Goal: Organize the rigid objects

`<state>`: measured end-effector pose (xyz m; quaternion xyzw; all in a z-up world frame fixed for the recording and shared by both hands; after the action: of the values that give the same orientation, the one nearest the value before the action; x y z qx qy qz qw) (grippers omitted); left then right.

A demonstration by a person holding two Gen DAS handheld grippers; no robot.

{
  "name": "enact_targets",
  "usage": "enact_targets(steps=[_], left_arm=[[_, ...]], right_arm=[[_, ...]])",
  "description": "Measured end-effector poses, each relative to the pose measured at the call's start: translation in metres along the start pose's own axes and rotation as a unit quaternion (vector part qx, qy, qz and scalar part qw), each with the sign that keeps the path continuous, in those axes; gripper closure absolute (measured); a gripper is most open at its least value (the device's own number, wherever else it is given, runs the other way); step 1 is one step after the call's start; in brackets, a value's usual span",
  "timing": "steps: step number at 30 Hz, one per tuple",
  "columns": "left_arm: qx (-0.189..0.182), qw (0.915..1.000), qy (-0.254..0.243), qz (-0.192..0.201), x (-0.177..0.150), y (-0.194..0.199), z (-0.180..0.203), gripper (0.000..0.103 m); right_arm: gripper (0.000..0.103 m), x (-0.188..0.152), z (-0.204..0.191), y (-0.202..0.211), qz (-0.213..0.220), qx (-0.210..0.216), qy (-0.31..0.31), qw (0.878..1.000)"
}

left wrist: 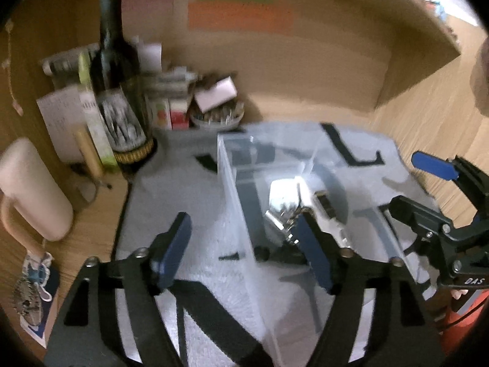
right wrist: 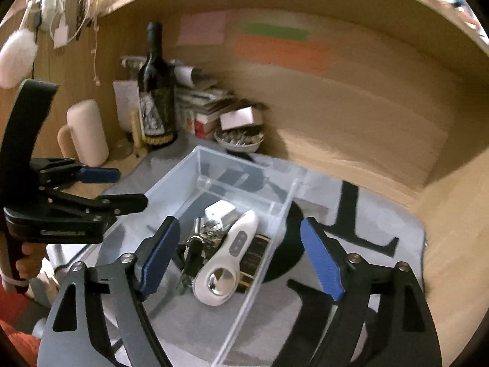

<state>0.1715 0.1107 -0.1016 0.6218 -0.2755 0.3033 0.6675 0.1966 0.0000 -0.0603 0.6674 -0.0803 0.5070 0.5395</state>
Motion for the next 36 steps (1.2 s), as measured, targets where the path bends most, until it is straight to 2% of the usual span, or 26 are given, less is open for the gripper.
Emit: enact_targets(steps=[3, 4, 6, 8, 10, 14, 21, 27, 36], left_arm=[[-0.009, 0.9993, -0.002, 0.037, 0.006, 0.023, 0.009, 0.018], [-0.013, 0.9988, 0.001, 0.048, 0.007, 0.03, 0.011, 0.011], [-0.023, 0.9969, 0.008, 0.075, 0.009, 0.046, 0.017, 0.006], [-0.018, 0.9952, 0.005, 0.096, 0.011, 0.057, 0.023, 0.006], [-0.014, 0.9935, 0.0, 0.113, 0.011, 0.069, 0.029, 0.004], [-0.029, 0.9896, 0.001, 0.141, 0.008, 0.089, 0.044, 0.002], [-0.027, 0.9803, -0.016, 0.195, 0.001, 0.124, 0.069, 0.001], [-0.028, 0.9769, -0.021, 0.211, -0.002, 0.134, 0.078, 0.001], [-0.031, 0.9766, -0.017, 0.212, -0.003, 0.135, 0.079, 0.001]], right_arm=[[0.014, 0.001, 0.008, 0.017, 0.021, -0.009, -0.016, 1.0], [0.013, 0.001, 0.01, 0.024, 0.027, -0.013, -0.02, 0.999], [0.004, 0.0, 0.014, 0.037, 0.042, -0.021, -0.026, 0.999], [0.0, 0.0, 0.018, 0.051, 0.058, -0.031, -0.032, 0.997], [0.0, -0.001, 0.02, 0.062, 0.074, -0.038, -0.033, 0.996], [0.0, -0.005, 0.022, 0.086, 0.101, -0.05, -0.04, 0.993], [0.0, -0.014, 0.023, 0.116, 0.137, -0.053, -0.052, 0.988], [0.0, -0.019, 0.021, 0.127, 0.146, -0.059, -0.056, 0.986], [0.0, -0.022, 0.021, 0.129, 0.148, -0.064, -0.055, 0.985]])
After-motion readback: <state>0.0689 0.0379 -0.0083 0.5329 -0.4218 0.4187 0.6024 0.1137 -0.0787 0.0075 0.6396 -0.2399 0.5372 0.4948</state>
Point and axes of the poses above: each gripper's, at about its wrist camera, not at the fingertips, and y roughly against the way its jaws point, z to its right, x to its top, the point moved 9 cm from there along -y, roughly the way its jaws point, and after that the axes turned 1 degree about -z, right-handed, at the moved point
